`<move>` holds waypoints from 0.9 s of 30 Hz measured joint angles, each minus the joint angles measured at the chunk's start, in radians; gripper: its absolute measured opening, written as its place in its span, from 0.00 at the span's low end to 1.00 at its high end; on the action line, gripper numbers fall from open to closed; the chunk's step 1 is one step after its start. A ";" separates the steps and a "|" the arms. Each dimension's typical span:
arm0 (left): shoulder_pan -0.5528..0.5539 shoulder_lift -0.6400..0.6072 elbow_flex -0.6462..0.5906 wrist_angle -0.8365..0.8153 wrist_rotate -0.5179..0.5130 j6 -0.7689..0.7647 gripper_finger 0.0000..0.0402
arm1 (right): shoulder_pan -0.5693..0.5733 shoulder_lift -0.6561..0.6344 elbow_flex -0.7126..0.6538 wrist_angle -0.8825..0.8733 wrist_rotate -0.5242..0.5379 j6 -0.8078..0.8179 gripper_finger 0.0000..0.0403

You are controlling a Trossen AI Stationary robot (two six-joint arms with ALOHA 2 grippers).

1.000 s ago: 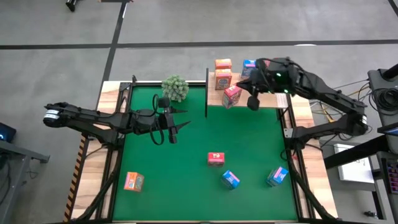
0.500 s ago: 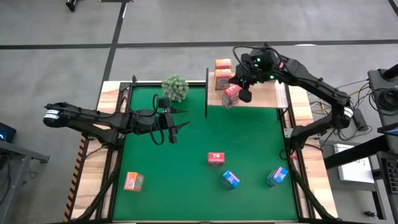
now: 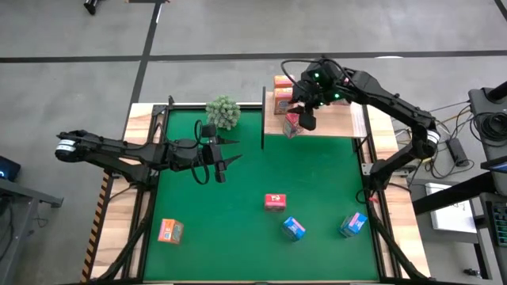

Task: Stack cereal on shelf
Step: Put the left red cereal box on the shelf

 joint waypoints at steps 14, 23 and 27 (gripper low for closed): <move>0.000 0.000 -0.001 0.000 0.002 -0.004 0.47 | 0.003 0.010 0.073 -0.228 0.016 -0.077 0.74; 0.000 0.000 -0.001 0.003 0.002 -0.008 0.47 | 0.003 0.011 0.024 -0.225 0.099 -0.097 0.74; 0.000 0.000 -0.001 0.003 0.002 -0.011 0.47 | 0.003 0.011 0.024 -0.222 0.098 -0.099 0.74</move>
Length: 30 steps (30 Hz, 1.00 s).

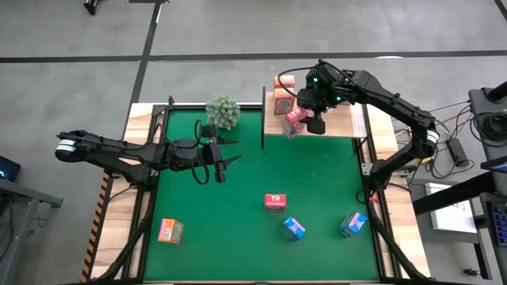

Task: Stack cereal on shelf
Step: Put the left red cereal box on the shelf

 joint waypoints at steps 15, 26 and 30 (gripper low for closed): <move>0.000 0.000 0.000 -0.001 0.000 0.000 0.47 | 0.000 0.001 -0.015 0.048 -0.009 -0.008 0.70; 0.000 0.000 -0.001 -0.001 0.000 0.000 0.47 | 0.000 0.001 -0.015 0.051 0.095 0.000 0.76; 0.000 0.000 -0.009 -0.001 0.000 -0.001 0.47 | 0.003 0.001 -0.015 0.052 0.094 -0.006 0.76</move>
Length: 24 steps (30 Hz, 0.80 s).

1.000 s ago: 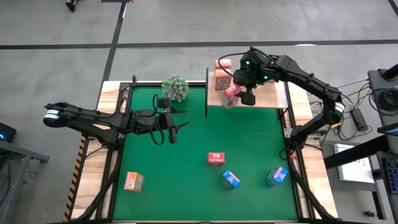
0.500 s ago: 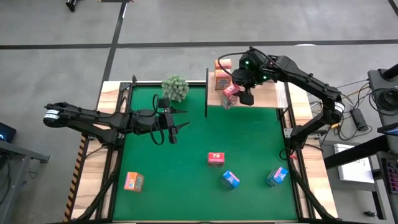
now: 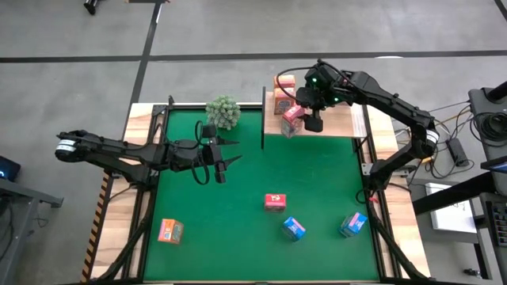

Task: Stack cereal on shelf
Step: Put the left red cereal box on the shelf

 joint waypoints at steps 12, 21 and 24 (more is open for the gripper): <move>0.000 0.000 -0.003 0.004 0.000 0.007 0.47 | 0.000 -0.001 0.000 0.015 0.000 -0.006 0.76; 0.000 0.000 -0.003 0.004 0.000 0.008 0.47 | 0.007 0.038 0.000 0.040 -0.064 -0.003 0.76; 0.000 0.000 -0.004 0.003 0.000 0.008 0.47 | 0.008 0.067 0.000 0.039 -0.084 -0.002 0.76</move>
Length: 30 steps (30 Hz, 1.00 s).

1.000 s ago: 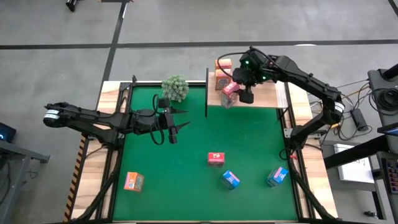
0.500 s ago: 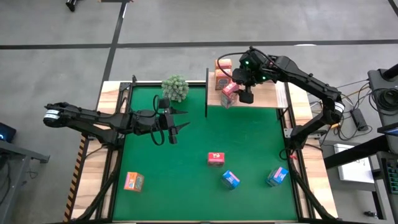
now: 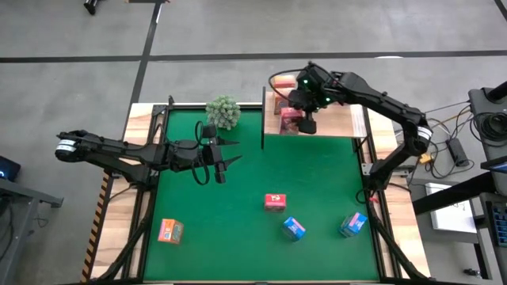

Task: Stack cereal on shelf
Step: Put the left red cereal box on the shelf

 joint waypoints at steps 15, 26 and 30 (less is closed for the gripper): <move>0.000 0.000 0.000 -0.006 0.000 0.001 0.47 | 0.005 0.001 0.000 -0.022 0.004 0.025 0.63; 0.000 0.000 0.000 -0.006 0.000 0.000 0.47 | 0.005 -0.033 0.000 -0.058 0.005 0.032 0.52; 0.000 0.000 0.000 -0.006 0.000 0.000 0.47 | 0.001 -0.065 0.000 -0.089 0.012 0.046 0.50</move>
